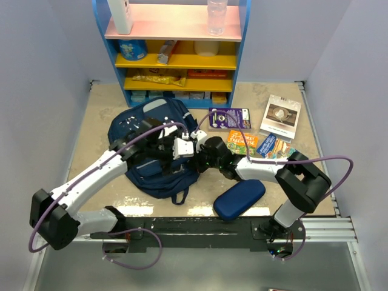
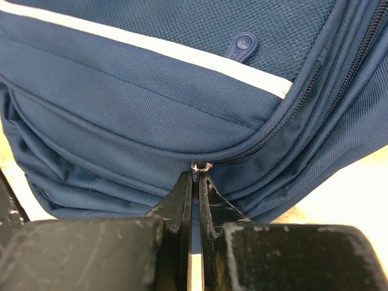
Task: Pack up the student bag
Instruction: Zip the student bag at the center of the board.
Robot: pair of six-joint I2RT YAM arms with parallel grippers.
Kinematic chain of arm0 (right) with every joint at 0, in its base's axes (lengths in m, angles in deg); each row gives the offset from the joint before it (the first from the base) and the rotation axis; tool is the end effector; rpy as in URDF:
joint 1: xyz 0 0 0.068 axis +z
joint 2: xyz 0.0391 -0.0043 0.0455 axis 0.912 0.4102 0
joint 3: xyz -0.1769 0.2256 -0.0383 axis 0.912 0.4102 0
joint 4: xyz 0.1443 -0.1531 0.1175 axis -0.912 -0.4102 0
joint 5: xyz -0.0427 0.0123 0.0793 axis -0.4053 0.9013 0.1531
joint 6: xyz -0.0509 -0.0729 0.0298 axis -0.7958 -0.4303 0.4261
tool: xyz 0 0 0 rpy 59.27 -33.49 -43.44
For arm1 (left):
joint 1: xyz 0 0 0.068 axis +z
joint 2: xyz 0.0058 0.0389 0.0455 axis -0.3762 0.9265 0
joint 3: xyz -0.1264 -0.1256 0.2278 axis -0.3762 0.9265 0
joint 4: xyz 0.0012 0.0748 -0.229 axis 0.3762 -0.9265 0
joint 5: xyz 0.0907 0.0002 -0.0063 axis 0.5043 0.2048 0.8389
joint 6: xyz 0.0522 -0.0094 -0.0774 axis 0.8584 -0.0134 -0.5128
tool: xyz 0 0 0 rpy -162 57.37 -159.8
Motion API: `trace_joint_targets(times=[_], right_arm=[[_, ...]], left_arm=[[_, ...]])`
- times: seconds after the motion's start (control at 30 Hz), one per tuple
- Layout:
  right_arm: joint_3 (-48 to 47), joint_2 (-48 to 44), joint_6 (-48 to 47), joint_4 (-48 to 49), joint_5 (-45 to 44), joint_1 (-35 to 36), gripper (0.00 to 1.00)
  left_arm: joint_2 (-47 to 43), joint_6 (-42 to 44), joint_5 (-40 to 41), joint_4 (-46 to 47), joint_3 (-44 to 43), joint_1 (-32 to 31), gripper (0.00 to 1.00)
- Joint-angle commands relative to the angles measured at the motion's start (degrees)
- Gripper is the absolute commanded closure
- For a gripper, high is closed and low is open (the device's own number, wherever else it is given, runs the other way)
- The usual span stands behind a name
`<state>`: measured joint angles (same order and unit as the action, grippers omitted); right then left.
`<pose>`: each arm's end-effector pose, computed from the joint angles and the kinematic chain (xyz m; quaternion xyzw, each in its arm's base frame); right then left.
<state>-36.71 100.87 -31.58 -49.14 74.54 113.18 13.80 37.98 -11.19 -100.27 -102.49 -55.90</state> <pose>0.2331 0.2753 0.1828 -0.2787 0.8271 0.3179 0.3705 0.1827 -0.1744 0.2950 0.6106 0.6546 -0.2275 0.3832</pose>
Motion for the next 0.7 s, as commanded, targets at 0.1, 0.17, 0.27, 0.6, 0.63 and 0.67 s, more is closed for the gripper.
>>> trace_joint_targets(times=[0.1, 0.17, 0.27, 0.6, 0.63, 0.67], right_arm=[[2.13, -3.12, 4.38, 4.12, 4.15, -0.46, 1.0], [2.13, -3.03, 4.99, 4.91, 5.2, -0.46, 1.0], [2.3, -2.51, 6.05, 6.31, 6.87, -0.46, 1.0], [3.54, -2.42, 7.89, 7.38, 9.69, 0.41, 1.0], [3.36, -2.68, 7.46, 6.85, 9.6, 0.42, 1.0], [3.1, -2.86, 7.11, 6.24, 9.34, 0.5, 1.0]], left_arm=[[2.59, -4.8, 11.08, 9.44, 10.9, -2.06, 0.02], [1.98, -4.53, 13.28, 11.11, 13.61, -2.06, 0.03], [1.36, -6.28, 19.43, 16.29, 16.26, -2.14, 0.11], [3.2, -7.87, 22.27, 21.31, 17.15, -3.02, 0.53], [3.21, -7.35, 21.56, 21.05, 17.23, -3.29, 0.67], [3.21, -7.08, 20.86, 20.0, 17.23, -3.38, 0.75]])
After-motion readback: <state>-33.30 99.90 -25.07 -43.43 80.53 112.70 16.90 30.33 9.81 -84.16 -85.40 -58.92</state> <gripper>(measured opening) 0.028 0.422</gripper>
